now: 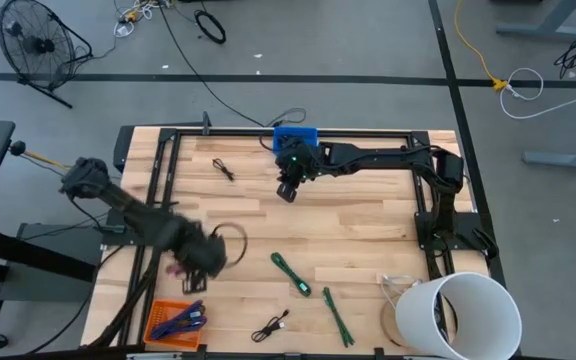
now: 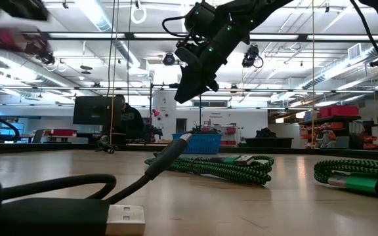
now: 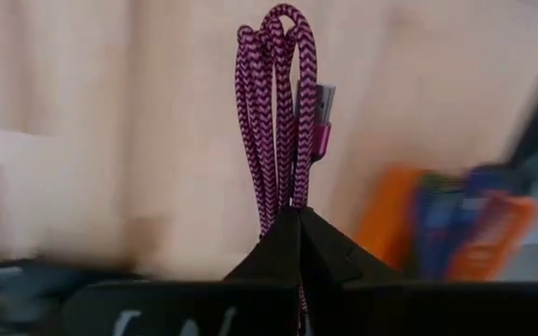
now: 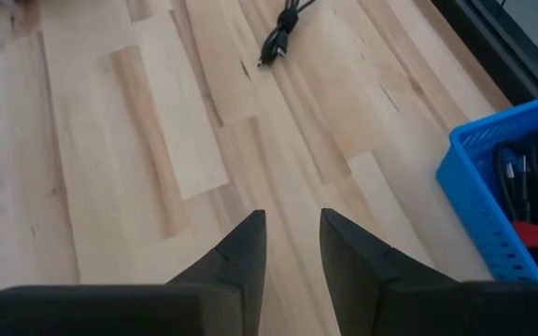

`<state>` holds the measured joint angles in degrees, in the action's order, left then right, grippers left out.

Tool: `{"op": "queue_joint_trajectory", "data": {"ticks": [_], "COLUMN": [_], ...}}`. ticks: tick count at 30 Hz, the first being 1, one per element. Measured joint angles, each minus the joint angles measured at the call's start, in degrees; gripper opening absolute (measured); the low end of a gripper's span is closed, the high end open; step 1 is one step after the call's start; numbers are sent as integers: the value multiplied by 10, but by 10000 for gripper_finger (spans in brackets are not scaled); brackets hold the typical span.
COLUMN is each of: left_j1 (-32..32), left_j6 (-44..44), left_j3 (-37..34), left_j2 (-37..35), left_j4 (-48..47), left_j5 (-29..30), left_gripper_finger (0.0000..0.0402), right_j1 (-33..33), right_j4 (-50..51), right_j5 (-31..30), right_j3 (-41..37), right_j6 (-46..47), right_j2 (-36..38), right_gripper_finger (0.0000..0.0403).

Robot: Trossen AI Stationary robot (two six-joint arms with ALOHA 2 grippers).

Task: Pick & Place USB Port
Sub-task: Put the pink black charger cable into the orange bin

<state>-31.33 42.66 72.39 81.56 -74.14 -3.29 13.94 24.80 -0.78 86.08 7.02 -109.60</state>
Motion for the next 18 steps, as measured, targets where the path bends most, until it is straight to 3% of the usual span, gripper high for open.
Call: {"op": "queue_joint_trajectory", "data": {"ticks": [3, 9, 13, 18], "left_j1": [-77, -216, -276, -314], "left_j6": [92, 273, 379, 442], "left_j3": [1, 1, 1, 1], "left_j2": [0, 1, 2, 9], "left_j4": [54, 110, 129, 158], "left_j5": [2, 76, 141, 194], "left_gripper_finger": [0, 0, 0, 0], "right_j1": [2, 4, 6, 6], "right_j4": [0, 1, 1, -4], "right_j5": [0, 0, 2, -2], "right_j3": [0, 0, 0, 0], "right_j6": [2, -14, -15, -17], "right_j2": [0, 0, 0, 0], "right_gripper_finger": [104, 104, 104, 104]}}
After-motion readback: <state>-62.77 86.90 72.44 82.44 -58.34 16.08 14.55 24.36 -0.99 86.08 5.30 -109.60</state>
